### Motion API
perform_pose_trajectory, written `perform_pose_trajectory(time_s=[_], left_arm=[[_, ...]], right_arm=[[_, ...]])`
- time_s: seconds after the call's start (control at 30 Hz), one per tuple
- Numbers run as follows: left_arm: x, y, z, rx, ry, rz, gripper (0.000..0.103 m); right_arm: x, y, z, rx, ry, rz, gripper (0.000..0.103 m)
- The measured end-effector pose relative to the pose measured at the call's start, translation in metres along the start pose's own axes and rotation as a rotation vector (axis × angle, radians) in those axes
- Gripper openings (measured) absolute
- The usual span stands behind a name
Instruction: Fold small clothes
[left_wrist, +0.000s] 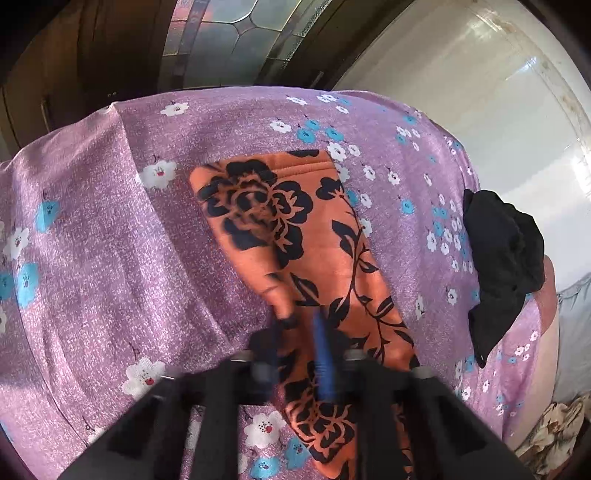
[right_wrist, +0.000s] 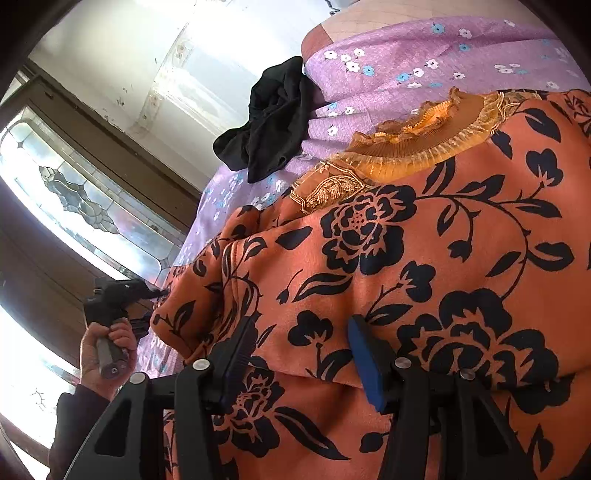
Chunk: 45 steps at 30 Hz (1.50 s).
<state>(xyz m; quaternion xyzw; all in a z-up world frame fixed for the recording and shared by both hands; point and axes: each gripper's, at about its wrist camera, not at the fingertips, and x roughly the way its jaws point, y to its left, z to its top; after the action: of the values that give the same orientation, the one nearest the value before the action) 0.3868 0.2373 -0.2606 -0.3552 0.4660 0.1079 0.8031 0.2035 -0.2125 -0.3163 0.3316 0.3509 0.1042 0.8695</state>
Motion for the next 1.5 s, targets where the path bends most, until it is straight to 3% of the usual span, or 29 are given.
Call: perform_pose_trajectory(time_s=[0.1, 0.27, 0.4, 0.53, 0.63, 0.77, 0.83, 0.9, 0.97, 1.03, 1.07, 1.17, 1.3, 1.43, 1.5], left_arm=[[-0.012, -0.009, -0.004, 0.031, -0.044, -0.014, 0.006], [-0.059, -0.077, -0.029, 0.239, -0.113, -0.088, 0.006], [-0.102, -0.143, -0.076, 0.442, -0.134, -0.196, 0.006], [-0.139, -0.206, -0.149, 0.671, -0.135, -0.289, 0.006], [-0.150, -0.244, -0.212, 0.817, -0.084, -0.360, 0.006], [-0.137, -0.284, -0.310, 1.047, 0.083, -0.434, 0.006], [-0.128, -0.295, -0.353, 1.199, 0.160, -0.407, 0.008], [-0.122, -0.297, -0.372, 1.273, 0.210, -0.366, 0.013], [-0.124, -0.293, -0.353, 1.228, 0.250, -0.401, 0.029], [-0.132, -0.285, -0.313, 1.125, 0.244, -0.470, 0.063], [-0.139, -0.277, -0.285, 1.050, 0.204, -0.511, 0.072], [-0.146, -0.265, -0.235, 0.928, 0.110, -0.483, 0.075], [-0.127, -0.233, -0.179, 0.793, 0.030, -0.284, 0.075], [-0.088, -0.200, -0.148, 0.682, 0.079, -0.103, 0.075], [-0.067, -0.186, -0.142, 0.645, 0.128, -0.001, 0.075]], right_arm=[[-0.002, 0.001, 0.002, 0.011, 0.007, -0.001, 0.056], [-0.032, -0.019, 0.014, 0.160, -0.016, 0.052, 0.057], [-0.090, -0.042, 0.029, 0.202, -0.131, 0.019, 0.058], [-0.150, -0.066, 0.038, 0.245, -0.234, -0.017, 0.058], [-0.191, -0.082, 0.037, 0.260, -0.306, -0.054, 0.058], [-0.232, -0.104, 0.026, 0.304, -0.367, -0.098, 0.058], [-0.245, -0.116, 0.023, 0.336, -0.377, -0.111, 0.058], [-0.252, -0.124, 0.020, 0.365, -0.370, -0.114, 0.063], [-0.255, -0.128, 0.019, 0.388, -0.356, -0.112, 0.074], [-0.256, -0.128, 0.021, 0.388, -0.353, -0.109, 0.077], [-0.254, -0.127, 0.022, 0.384, -0.350, -0.109, 0.078], [-0.235, -0.123, 0.032, 0.392, -0.318, -0.081, 0.078], [-0.188, -0.107, 0.052, 0.384, -0.226, -0.031, 0.077], [-0.143, -0.101, 0.078, 0.394, -0.179, -0.044, 0.075], [-0.122, -0.108, 0.087, 0.449, -0.156, -0.014, 0.066]])
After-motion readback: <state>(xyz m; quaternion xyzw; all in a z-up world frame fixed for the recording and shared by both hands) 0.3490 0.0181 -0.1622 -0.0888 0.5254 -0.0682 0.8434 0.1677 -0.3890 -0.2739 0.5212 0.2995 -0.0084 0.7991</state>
